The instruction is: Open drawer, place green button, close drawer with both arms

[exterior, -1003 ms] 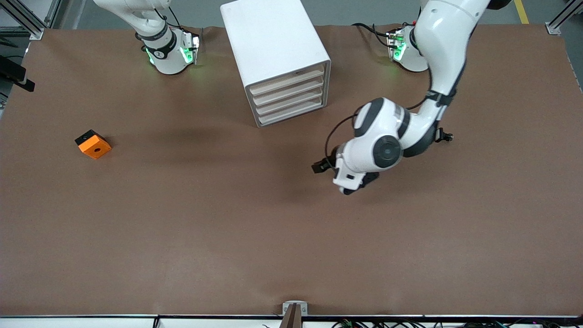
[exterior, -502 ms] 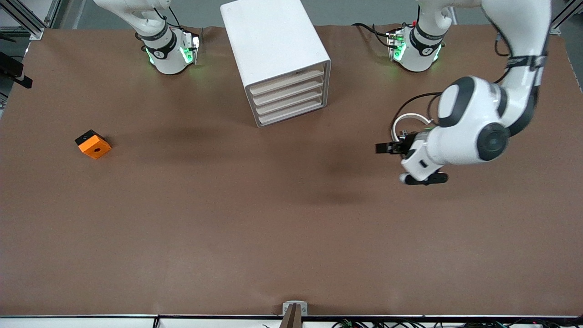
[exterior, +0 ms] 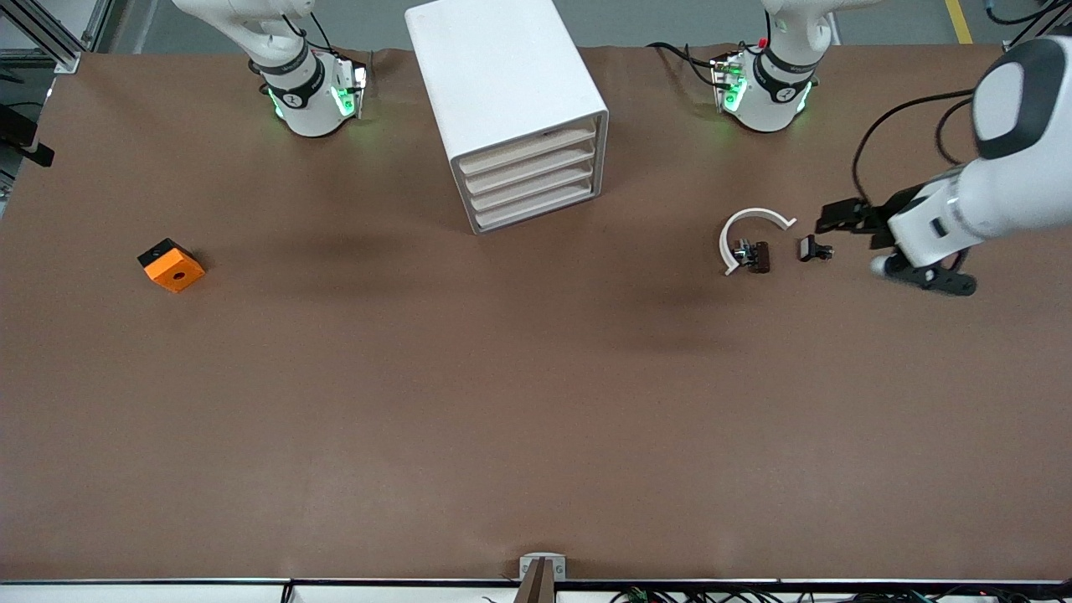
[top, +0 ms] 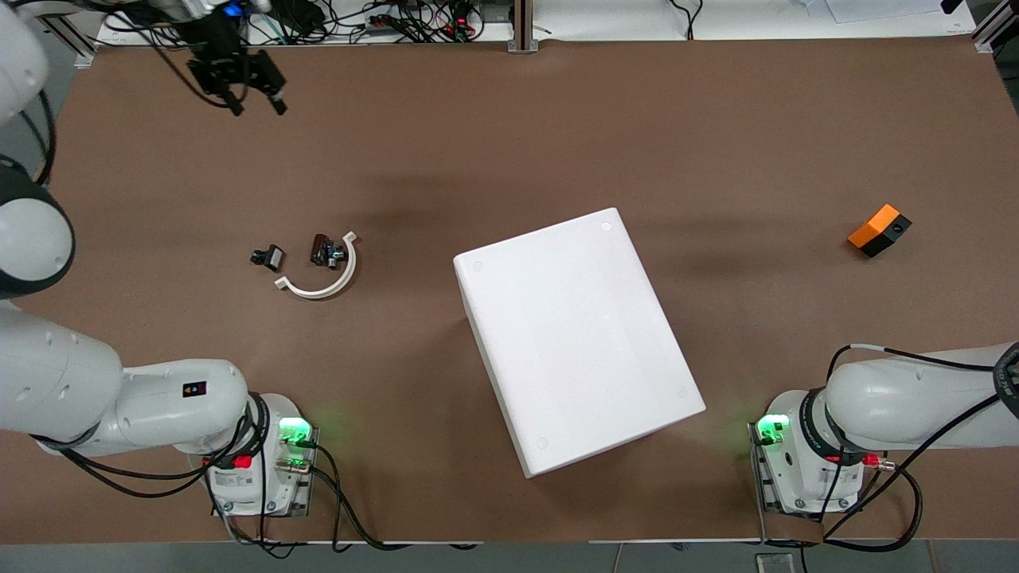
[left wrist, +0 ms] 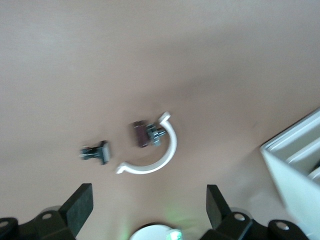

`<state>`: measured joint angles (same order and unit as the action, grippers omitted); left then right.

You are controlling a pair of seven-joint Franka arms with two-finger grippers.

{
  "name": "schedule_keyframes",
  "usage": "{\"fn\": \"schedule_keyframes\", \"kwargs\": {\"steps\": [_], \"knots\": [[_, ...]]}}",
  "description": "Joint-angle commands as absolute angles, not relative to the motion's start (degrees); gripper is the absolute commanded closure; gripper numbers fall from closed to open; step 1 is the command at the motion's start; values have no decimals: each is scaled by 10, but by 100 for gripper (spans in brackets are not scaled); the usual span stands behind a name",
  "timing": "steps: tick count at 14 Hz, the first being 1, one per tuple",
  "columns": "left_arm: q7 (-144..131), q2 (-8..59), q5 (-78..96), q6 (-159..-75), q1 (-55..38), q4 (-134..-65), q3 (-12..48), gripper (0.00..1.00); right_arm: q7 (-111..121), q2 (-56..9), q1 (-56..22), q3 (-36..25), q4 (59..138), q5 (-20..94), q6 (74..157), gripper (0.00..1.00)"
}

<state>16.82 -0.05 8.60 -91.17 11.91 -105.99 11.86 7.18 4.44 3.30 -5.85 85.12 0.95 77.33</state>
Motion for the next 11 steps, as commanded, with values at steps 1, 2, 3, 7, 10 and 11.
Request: {"fn": "schedule_keyframes", "kwargs": {"steps": [1, 2, 3, 7, 10, 11], "knots": [[276, -72, 58, -914, 176, -1121, 125, 0, 69, 61, 37, -53, 867, 13, 780, 0], [304, -83, 50, -914, 189, -1127, 125, 0, 69, 61, 37, -53, 867, 13, 780, 0], [315, -91, 48, -914, 194, -1131, 124, 0, 71, 61, 37, -53, 867, 13, 780, 0], [311, -104, 47, -932, 186, -1134, 120, 0, 71, 61, 37, -53, 867, 13, 780, 0], [294, -97, 40, -951, 136, -1129, 83, 0, 73, 61, 37, -53, 867, 13, 780, 0], [280, -94, 40, -952, 104, -1123, 52, 0, 76, 61, 38, -53, 867, 13, 780, 0]]}}
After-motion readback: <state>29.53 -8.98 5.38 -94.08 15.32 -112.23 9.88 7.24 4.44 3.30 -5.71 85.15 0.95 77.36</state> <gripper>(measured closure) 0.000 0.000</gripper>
